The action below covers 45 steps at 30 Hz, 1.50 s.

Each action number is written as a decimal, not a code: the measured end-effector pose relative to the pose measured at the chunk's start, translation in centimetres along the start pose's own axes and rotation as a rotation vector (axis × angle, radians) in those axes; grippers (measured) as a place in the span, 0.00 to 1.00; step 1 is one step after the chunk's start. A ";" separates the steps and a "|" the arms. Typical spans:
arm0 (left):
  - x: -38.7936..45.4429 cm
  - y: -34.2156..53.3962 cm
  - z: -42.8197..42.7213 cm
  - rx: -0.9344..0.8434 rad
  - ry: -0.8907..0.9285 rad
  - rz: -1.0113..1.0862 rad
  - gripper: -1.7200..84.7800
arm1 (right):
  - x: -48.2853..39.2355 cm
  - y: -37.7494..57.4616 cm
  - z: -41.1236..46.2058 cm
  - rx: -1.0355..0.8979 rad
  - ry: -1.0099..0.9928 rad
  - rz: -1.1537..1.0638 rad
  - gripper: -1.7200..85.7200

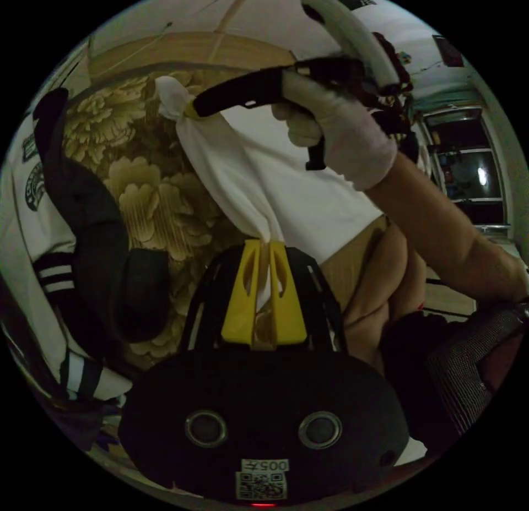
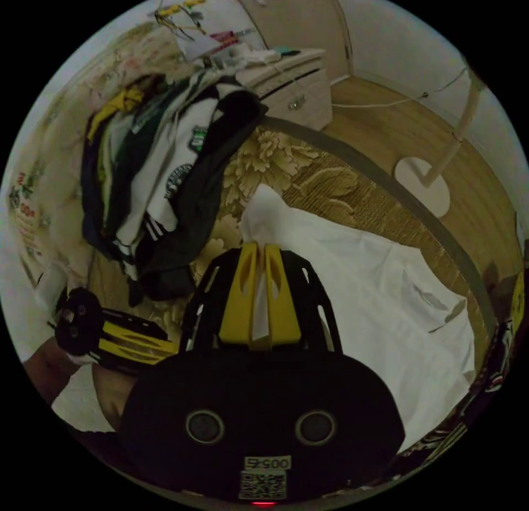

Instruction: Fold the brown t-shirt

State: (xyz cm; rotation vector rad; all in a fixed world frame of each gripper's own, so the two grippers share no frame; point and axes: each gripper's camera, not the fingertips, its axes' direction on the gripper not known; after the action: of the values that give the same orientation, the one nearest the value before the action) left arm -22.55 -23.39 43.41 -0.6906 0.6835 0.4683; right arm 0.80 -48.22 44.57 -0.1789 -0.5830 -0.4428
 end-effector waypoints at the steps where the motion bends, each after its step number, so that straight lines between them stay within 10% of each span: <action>1: 0.7 -0.1 -0.2 0.007 0.008 0.011 0.07 | 1.7 1.5 -2.2 0.048 -0.042 0.010 0.01; 17: 21.0 -8.3 17.4 0.006 0.217 0.098 0.08 | 29.3 27.9 -18.1 0.077 0.110 0.391 0.02; 31: 28.6 0.9 18.3 0.175 -0.097 0.141 0.09 | 28.4 37.1 -20.8 0.000 -0.067 0.223 0.12; 40: 34.3 0.2 20.3 0.184 0.150 0.292 0.09 | 31.5 42.1 -21.3 -0.106 0.123 0.266 0.01; 45: 33.6 2.7 18.9 0.354 -0.089 0.152 0.08 | 33.7 45.7 -23.4 -0.075 0.142 0.318 0.01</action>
State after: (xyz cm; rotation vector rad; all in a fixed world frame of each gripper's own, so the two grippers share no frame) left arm 6.73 -2.47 29.42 -0.2841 0.7155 0.4982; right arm 58.04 -26.08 42.66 -0.3040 -0.3892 -0.1667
